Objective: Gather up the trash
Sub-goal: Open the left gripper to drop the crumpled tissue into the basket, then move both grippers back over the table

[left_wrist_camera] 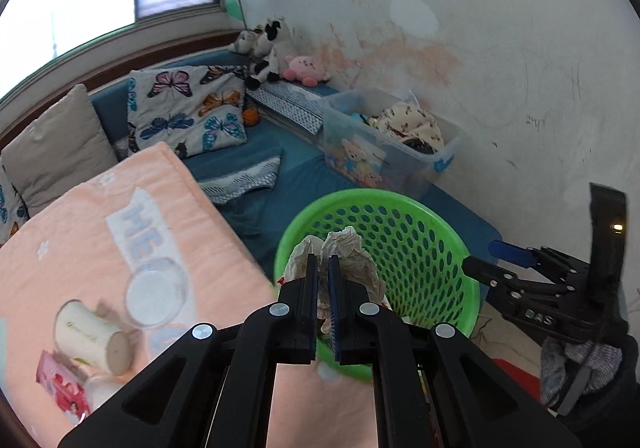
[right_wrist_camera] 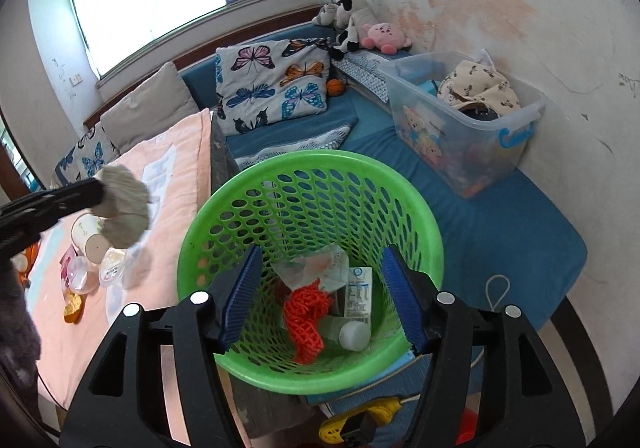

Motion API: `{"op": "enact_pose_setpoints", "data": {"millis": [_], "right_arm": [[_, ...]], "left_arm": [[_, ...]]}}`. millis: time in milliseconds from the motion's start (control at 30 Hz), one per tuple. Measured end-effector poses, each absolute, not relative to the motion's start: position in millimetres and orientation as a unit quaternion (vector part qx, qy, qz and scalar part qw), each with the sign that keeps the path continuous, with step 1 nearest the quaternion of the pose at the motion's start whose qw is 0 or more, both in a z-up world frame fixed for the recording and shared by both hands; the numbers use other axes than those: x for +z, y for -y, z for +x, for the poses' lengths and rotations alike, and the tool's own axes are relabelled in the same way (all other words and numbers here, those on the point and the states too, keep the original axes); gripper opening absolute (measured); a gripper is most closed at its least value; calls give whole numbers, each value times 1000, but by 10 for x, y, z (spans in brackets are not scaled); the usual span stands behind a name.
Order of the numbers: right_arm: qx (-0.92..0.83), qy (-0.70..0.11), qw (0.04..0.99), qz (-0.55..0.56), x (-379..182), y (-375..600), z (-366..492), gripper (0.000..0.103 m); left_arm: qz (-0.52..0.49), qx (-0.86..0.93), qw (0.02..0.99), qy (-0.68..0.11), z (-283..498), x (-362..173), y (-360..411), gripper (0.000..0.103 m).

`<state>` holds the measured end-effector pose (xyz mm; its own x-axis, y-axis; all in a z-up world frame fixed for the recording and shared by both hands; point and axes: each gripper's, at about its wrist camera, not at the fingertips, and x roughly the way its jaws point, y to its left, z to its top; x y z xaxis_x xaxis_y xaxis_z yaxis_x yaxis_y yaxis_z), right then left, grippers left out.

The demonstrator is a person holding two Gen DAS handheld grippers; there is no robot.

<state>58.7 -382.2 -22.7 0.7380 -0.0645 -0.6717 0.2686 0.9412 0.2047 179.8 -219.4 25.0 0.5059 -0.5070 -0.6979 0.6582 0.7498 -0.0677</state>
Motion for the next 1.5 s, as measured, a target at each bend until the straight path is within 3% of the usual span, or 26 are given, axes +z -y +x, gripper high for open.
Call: {"op": "enact_pose_setpoints", "data": {"millis": [367, 600, 733, 967, 1500], "right_arm": [[-92, -343, 922, 157, -198, 3885, 422, 67], [-90, -343, 921, 162, -209, 3902, 374, 67], [-84, -341, 922, 161, -192, 3843, 362, 67], [-66, -339, 926, 153, -146, 3654, 406, 71], [1, -343, 931, 125, -42, 2918, 684, 76]], "left_arm": [[125, -346, 845, -387, 1785, -8, 2535, 6], [124, -346, 848, -382, 1738, -20, 2556, 24], [121, -341, 851, -381, 1722, -2, 2489, 24], [103, -316, 865, -377, 1696, 75, 2144, 25], [49, -201, 905, -371, 1696, 138, 783, 45]]}}
